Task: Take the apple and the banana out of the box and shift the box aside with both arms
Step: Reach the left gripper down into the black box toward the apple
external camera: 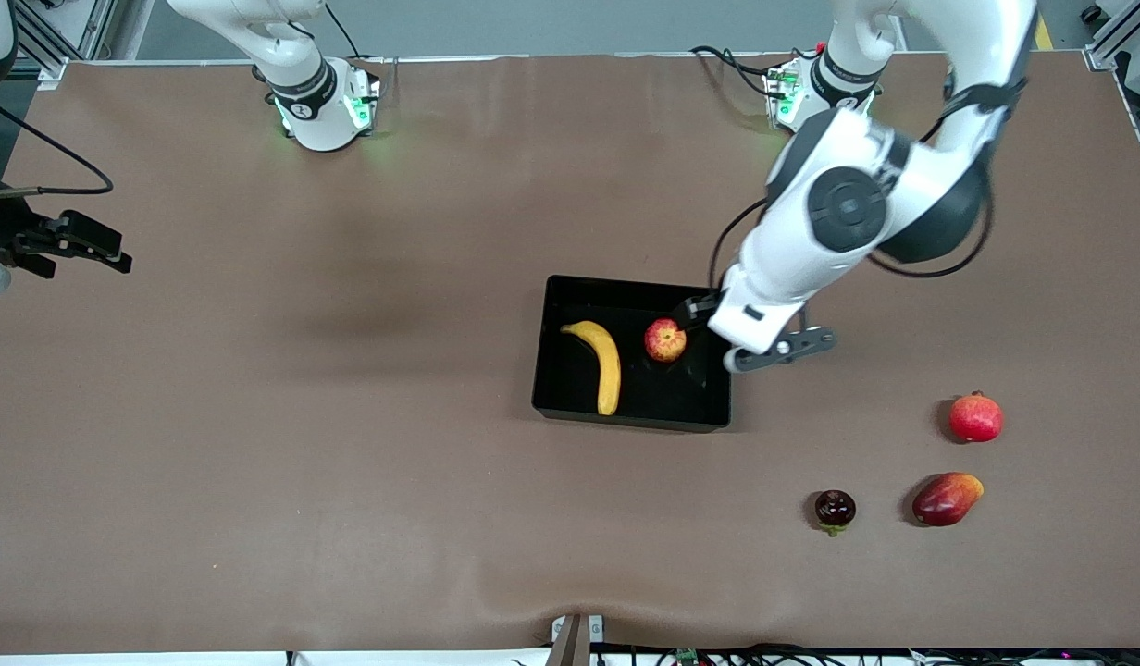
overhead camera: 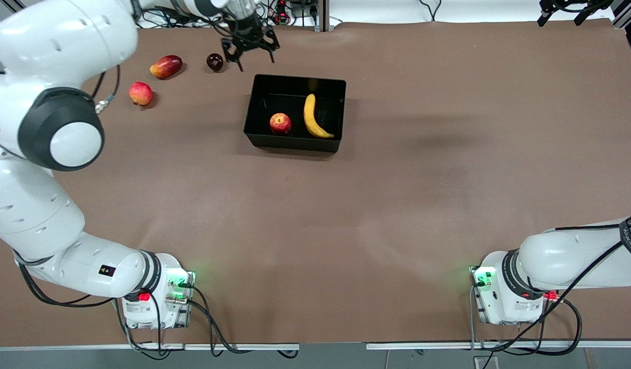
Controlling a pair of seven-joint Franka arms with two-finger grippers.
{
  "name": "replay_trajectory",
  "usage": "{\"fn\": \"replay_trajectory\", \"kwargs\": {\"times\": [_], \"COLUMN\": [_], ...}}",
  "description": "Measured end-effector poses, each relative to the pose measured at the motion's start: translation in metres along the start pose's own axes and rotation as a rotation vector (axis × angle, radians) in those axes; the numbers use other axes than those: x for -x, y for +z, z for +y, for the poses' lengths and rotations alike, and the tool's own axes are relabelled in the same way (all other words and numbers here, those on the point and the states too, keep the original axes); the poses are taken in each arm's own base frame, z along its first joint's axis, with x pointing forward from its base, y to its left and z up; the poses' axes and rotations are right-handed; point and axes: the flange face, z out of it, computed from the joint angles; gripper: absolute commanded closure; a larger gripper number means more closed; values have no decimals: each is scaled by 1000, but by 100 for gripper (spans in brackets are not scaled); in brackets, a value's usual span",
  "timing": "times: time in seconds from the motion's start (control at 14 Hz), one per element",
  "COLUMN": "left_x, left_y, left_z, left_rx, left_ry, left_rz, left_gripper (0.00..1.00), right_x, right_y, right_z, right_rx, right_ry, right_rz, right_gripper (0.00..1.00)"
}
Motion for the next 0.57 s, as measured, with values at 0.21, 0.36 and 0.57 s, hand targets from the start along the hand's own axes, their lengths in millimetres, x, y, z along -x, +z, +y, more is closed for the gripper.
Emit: {"fn": "replay_trajectory", "kwargs": {"times": [0.21,0.36,0.57], "left_x": [3,5,17], "left_y": [49,91,142], "left_z": [18,27,37], "left_rx": [-60,-94,-125], "left_ry": [-66,-72,-85], "left_rz": [20,25,-4], "left_gripper": [0,0,0], "right_x": [0,0,0], "right_y": [0,0,0], "right_z": [0,-1,-3], "right_rx": [0,0,0], "right_ry": [-1,-2,-5], "right_rz": [0,0,0], "right_gripper": [0,0,0]}}
